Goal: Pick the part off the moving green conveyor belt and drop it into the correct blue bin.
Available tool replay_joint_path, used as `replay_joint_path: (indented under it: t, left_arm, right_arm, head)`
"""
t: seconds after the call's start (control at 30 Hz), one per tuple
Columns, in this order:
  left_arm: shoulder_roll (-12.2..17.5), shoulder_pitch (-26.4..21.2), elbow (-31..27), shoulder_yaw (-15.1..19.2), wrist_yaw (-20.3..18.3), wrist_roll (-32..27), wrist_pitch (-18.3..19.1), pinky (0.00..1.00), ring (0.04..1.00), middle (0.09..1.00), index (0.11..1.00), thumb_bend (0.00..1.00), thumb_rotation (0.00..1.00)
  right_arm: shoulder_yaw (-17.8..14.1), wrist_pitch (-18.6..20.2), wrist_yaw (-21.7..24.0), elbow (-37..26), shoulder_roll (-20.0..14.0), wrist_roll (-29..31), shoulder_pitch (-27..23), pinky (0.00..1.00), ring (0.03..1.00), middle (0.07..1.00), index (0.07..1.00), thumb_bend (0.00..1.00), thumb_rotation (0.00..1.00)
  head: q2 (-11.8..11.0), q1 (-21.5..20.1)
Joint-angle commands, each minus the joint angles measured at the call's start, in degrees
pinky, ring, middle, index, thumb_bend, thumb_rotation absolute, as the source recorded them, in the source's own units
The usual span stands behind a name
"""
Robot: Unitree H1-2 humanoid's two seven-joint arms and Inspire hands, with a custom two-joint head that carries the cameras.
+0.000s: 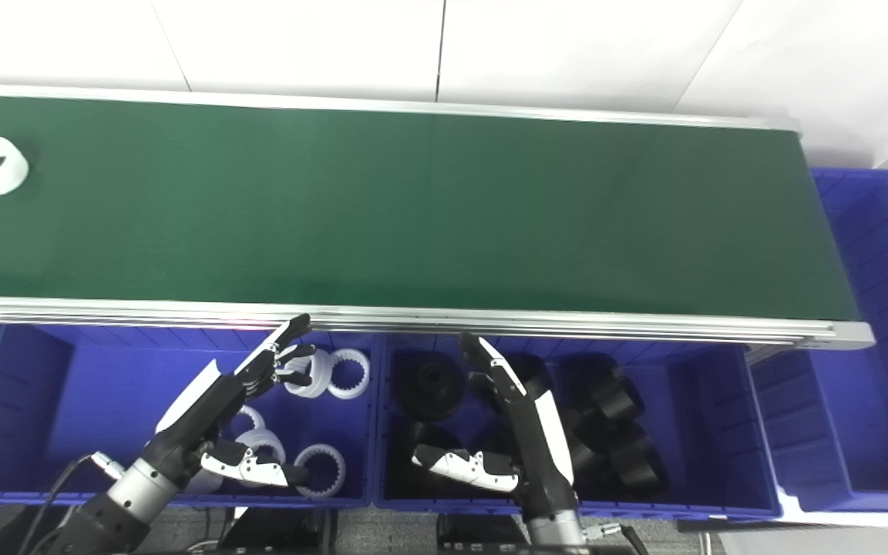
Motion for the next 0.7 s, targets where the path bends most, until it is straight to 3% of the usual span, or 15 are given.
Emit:
replay_joint_path:
  t: [0.0, 0.2, 0.33, 0.4, 0.43, 0.47, 0.57, 0.67]
  left_arm:
    - [0.95, -0.35, -1.02, -0.39, 1.45, 0.35, -2.00, 0.77, 0.917, 1.000, 0.994, 0.86, 0.18]
    - [1.09, -0.29, -0.58, -0.54, 1.58, -0.19, -2.00, 0.78, 0.914, 0.993, 0.988, 0.87, 0.16]
    - [1.01, -0.47, 0.18, -0.51, 0.85, -0.96, -2.00, 0.79, 0.916, 0.995, 0.988, 0.87, 0.15]
    - [1.23, -0.56, 0.52, -0.87, 1.91, 0.33, -2.00, 0.76, 0.909, 0.991, 0.993, 0.86, 0.18]
    - [1.12, -0.50, 0.65, -0.94, 2.75, 0.95, -2.00, 0.75, 0.900, 0.982, 0.989, 0.87, 0.18]
    - [1.02, -0.30, 0.49, -0.81, 3.15, 1.02, -2.00, 0.75, 0.884, 0.966, 0.977, 0.88, 0.19]
    - [1.17, 0.08, -0.17, -0.28, 3.95, 0.43, -2.00, 0.71, 0.853, 0.951, 0.949, 0.89, 0.24]
    - [1.61, -0.63, 0.33, 0.43, 4.84, -0.47, -2.00, 0.71, 0.845, 0.947, 0.930, 0.87, 0.23]
  right_arm:
    - [-0.10, -3.31, -0.69, -0.50, 0.39, -0.02, 0.33, 0.79, 0.864, 0.875, 0.882, 0.86, 0.44]
    - [0.00, -3.79, -0.46, 0.07, 0.24, 0.25, 0.18, 0.80, 0.873, 0.877, 0.885, 0.85, 0.44]
    - [0.17, -4.31, -1.21, 1.46, 0.25, -0.06, -0.26, 0.79, 0.872, 0.876, 0.883, 0.85, 0.44]
    - [0.54, -4.47, -2.08, 2.39, 0.05, -0.60, -0.61, 0.79, 0.868, 0.874, 0.881, 0.85, 0.44]
    - [0.95, -4.48, -2.72, 2.95, -0.35, -0.81, -0.95, 0.79, 0.867, 0.874, 0.882, 0.85, 0.44]
    - [1.22, -4.48, -2.98, 3.30, -0.61, -0.67, -1.15, 0.78, 0.863, 0.873, 0.883, 0.85, 0.44]
    - [1.94, -4.48, -3.58, 4.23, -1.44, 0.31, -1.60, 0.78, 0.874, 0.887, 0.892, 0.84, 0.43]
    - [2.51, -4.48, -4.45, 5.30, -2.02, 0.87, -2.30, 0.78, 0.881, 0.890, 0.898, 0.84, 0.43]
  head:
    - [0.00, 0.06]
    - [-0.87, 0.14]
    - [-3.36, 1.99]
    - [-5.18, 4.71]
    - [-7.61, 8.88]
    - [-7.61, 8.88]
    - [-11.34, 14.94]
    - [-13.08, 17.31]
